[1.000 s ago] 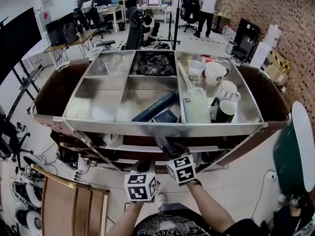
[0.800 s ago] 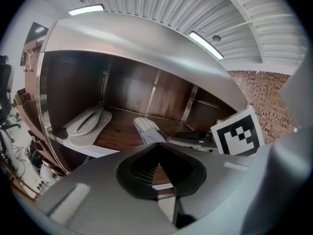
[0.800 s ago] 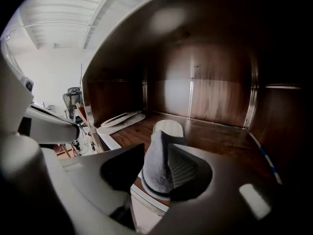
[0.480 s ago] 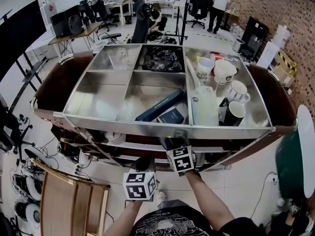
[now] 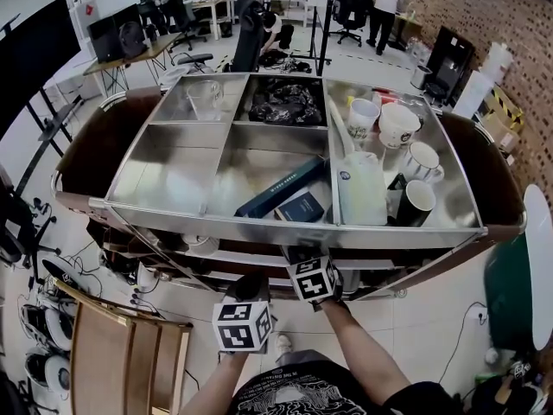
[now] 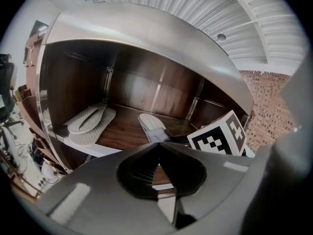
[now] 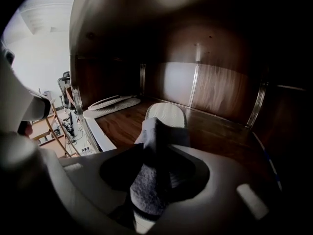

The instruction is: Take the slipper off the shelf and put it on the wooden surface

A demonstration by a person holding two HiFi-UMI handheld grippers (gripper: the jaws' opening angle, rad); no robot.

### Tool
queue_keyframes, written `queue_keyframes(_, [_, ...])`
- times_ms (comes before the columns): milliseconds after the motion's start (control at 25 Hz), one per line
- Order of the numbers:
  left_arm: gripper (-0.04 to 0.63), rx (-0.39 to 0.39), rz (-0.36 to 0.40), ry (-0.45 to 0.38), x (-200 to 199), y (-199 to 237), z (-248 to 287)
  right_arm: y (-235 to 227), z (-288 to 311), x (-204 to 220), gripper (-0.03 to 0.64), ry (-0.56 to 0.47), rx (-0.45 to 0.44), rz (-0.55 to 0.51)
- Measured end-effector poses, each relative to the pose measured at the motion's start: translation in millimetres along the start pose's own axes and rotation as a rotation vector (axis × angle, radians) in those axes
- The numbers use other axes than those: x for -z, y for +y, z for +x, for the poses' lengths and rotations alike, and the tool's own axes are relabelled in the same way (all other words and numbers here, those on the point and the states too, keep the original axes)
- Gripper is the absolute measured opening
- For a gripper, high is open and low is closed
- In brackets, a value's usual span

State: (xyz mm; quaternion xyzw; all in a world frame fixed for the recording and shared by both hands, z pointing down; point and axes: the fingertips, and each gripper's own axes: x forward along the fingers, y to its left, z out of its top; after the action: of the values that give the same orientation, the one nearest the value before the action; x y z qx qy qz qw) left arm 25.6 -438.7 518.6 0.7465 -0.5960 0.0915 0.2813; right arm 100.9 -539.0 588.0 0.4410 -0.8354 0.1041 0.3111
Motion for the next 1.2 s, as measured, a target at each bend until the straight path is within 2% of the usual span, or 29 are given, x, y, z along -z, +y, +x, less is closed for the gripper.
queue_keyframes(200, [0.006,-0.003,-0.004,0.002,0,1,1,1,0,2,0.054,0.003,0.031,-0.064])
queue_keyframes(280, [0.006,-0.004,-0.006,0.003,1,1,1,0,-1,2,0.026,0.003,0.022,-0.06])
queue_keyframes(560, [0.006,-0.008,-0.011,0.001,3,5,-1,6,-10,-1,0.017,-0.01,-0.01,-0.054])
queue_keyframes(960, [0.006,-0.016,-0.025,0.008,4,8,-3,14,-28,-2,0.015,-0.041,-0.003,-0.059])
queue_keyframes(1200, [0.006,-0.023,0.005,-0.012,3,5,-9,23,-40,-5,0.014,-0.065,-0.01,-0.061])
